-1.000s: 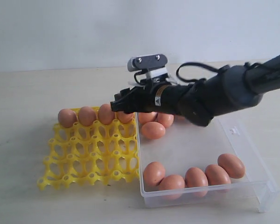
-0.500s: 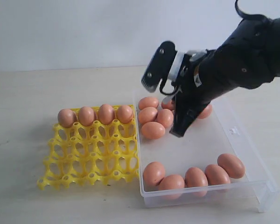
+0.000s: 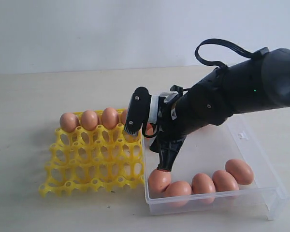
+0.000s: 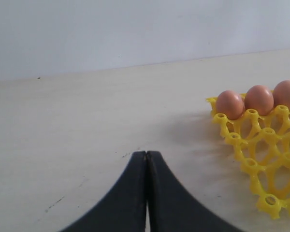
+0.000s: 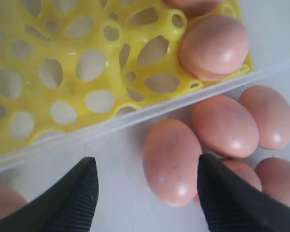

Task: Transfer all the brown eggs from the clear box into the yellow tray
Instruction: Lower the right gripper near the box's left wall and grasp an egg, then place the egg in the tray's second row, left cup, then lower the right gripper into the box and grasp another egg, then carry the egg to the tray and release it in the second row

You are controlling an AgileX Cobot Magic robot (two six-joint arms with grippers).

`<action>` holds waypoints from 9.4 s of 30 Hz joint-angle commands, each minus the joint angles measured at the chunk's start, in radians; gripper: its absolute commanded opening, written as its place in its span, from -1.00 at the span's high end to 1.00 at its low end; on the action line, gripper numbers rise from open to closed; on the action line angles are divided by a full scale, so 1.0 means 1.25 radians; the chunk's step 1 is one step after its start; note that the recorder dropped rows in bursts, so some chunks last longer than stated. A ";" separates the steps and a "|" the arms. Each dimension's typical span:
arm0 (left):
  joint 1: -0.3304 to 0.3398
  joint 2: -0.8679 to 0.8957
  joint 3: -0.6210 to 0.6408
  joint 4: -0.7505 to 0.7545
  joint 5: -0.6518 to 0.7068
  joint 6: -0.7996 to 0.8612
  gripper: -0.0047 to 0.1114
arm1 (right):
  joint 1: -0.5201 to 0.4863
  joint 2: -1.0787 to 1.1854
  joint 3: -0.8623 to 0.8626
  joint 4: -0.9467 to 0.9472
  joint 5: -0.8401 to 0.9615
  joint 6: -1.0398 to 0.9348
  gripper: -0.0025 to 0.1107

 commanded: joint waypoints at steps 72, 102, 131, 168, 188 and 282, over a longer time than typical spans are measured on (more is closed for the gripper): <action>-0.005 0.002 -0.004 -0.004 -0.003 -0.004 0.92 | 0.151 0.094 -0.117 0.054 -0.477 0.631 0.96; -0.005 0.002 -0.004 -0.004 -0.003 -0.004 0.92 | 0.124 0.349 -0.241 -0.199 -0.713 1.030 0.96; -0.005 0.002 -0.004 -0.004 -0.003 -0.004 0.92 | 0.083 -0.055 -0.246 -0.283 0.075 0.803 0.96; -0.005 0.002 -0.004 -0.004 -0.003 -0.004 0.92 | -0.155 0.155 -0.246 0.108 0.190 1.017 -0.11; -0.005 0.002 -0.004 -0.004 -0.003 -0.004 0.92 | -0.155 0.253 -0.317 0.116 0.163 1.017 0.30; -0.005 0.002 -0.004 -0.004 -0.003 -0.003 0.92 | 0.027 -0.214 -0.210 -0.322 0.492 0.885 0.96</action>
